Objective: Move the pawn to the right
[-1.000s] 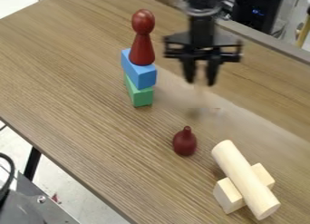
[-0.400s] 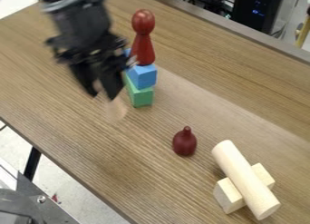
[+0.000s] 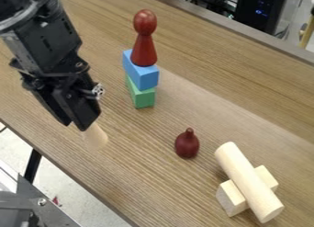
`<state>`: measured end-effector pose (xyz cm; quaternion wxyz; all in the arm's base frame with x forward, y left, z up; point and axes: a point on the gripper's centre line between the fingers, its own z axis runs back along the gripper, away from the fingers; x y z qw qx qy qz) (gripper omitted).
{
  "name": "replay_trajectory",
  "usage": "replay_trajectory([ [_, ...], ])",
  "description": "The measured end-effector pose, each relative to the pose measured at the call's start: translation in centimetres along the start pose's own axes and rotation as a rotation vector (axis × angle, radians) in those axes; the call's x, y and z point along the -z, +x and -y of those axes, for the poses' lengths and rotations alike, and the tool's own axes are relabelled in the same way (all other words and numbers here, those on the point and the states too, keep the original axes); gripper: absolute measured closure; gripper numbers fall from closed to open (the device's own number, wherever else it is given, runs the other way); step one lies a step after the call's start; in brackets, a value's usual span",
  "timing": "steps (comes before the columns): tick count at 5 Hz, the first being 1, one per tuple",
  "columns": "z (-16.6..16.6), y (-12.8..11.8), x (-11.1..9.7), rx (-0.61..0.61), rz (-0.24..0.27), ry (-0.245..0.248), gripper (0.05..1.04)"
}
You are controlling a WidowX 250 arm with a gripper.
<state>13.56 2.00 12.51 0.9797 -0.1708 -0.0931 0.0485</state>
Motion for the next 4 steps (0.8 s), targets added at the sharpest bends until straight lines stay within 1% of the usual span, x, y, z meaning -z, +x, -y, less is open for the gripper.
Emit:
replay_trajectory([
  [1, 0.3, 0.7, 0.9, 0.004, -0.012, -0.001, 0.730],
  [2, 0.8, 2.2, 1.9, 0.015, -0.021, 0.008, 0.730],
  [3, 1.8, 4.9, 2.5, 0.025, 0.006, 0.026, 0.730],
  [4, 3.1, 7.6, 3.0, 0.041, 0.046, 0.042, 0.730],
])
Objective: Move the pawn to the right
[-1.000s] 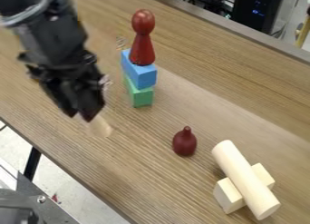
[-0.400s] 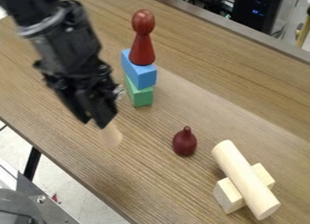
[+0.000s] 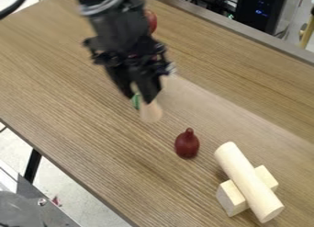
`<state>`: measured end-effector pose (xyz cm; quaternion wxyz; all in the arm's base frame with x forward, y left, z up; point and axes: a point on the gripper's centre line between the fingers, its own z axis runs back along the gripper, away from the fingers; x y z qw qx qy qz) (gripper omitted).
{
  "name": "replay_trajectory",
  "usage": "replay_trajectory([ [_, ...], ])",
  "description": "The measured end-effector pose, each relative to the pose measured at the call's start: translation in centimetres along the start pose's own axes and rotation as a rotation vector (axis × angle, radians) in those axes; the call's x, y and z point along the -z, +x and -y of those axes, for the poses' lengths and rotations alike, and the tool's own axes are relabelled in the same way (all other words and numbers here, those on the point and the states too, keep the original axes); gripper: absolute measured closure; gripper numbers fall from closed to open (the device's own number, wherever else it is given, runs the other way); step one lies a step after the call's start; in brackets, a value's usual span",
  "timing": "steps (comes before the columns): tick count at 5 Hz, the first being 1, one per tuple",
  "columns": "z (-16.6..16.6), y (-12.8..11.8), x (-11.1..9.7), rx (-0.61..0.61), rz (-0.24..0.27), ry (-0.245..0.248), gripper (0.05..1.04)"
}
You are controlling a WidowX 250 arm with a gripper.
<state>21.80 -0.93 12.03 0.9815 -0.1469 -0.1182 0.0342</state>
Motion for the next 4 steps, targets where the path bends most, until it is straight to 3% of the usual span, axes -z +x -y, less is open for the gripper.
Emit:
replay_trajectory([
  [1, 1.5, 2.1, 0.7, 0.032, 0.025, 0.015, 0.730],
  [2, 3.3, 2.7, 1.1, 0.095, 0.054, 0.031, 0.730],
  [4, 7.6, -0.2, 1.9, 0.266, 0.057, 0.056, 0.730],
])
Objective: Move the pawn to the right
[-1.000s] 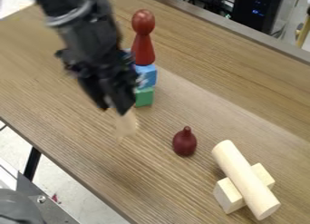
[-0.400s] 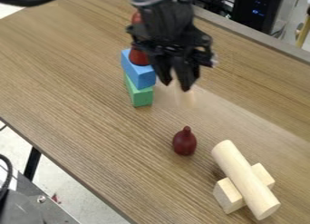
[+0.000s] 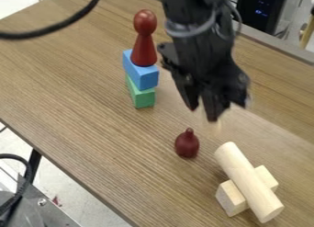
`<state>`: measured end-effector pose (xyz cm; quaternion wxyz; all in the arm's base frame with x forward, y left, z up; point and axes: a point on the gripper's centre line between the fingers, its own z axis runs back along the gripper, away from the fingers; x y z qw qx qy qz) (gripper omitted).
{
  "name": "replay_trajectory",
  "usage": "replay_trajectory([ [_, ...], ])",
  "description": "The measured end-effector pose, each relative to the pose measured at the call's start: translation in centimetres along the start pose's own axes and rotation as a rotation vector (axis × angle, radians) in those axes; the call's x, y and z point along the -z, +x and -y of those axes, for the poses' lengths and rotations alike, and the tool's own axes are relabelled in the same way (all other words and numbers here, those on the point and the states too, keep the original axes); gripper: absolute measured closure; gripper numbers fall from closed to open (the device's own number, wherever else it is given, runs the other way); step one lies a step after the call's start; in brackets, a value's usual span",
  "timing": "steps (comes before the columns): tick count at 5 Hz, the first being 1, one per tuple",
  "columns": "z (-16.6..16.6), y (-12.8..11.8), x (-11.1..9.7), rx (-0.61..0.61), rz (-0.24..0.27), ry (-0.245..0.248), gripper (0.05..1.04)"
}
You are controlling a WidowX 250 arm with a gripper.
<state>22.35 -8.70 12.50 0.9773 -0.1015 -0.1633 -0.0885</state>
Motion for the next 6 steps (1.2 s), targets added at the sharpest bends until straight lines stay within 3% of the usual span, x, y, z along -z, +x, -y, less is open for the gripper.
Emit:
replay_trajectory([
  [2, 1.8, -1.7, 0.3, 0.077, -0.024, -0.003, 0.730],
  [4, 2.0, -1.8, 2.5, 0.085, -0.071, 0.012, 0.730],
  [6, 1.4, -1.5, 4.2, 0.085, -0.085, 0.029, 0.730],
])
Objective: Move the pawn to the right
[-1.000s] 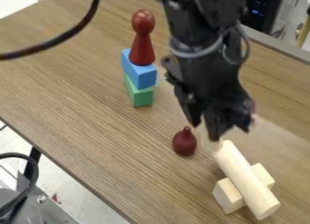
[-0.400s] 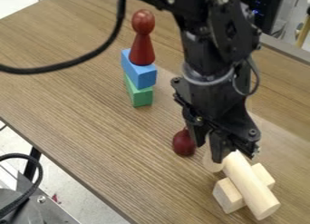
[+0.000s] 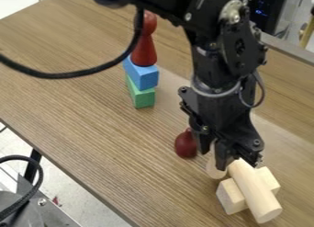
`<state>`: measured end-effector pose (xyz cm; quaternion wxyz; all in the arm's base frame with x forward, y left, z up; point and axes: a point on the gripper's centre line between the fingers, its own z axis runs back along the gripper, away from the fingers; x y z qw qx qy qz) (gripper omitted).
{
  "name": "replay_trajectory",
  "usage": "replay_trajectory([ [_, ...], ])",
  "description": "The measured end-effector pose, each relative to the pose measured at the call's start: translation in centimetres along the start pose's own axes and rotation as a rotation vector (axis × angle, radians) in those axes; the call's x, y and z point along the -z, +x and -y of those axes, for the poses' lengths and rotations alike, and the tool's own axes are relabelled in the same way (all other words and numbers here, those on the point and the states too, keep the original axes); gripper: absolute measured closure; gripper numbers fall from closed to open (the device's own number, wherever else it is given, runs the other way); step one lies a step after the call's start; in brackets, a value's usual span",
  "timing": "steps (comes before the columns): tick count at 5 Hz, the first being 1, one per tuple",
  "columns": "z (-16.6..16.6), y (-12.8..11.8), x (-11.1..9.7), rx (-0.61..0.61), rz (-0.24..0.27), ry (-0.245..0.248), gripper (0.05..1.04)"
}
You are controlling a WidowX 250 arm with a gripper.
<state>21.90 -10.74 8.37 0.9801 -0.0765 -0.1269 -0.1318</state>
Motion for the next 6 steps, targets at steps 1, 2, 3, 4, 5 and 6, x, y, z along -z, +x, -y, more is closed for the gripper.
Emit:
replay_trajectory([
  [1, -0.2, 0.1, 0.7, 0.012, -0.005, 0.010, 0.730],
  [2, -0.9, -0.5, 2.0, 0.027, -0.032, 0.029, 0.730],
  [3, -1.6, -0.4, 2.5, 0.017, 0.003, 0.091, 0.683],
  [4, -1.8, -0.8, 2.5, 0.016, -0.004, 0.095, 0.371],
  [5, -1.9, -0.2, -0.2, 0.026, 0.068, 0.032, 0.111],
  [6, -2.5, 0.5, -5.2, -0.032, 0.205, -0.032, 0.083],
])
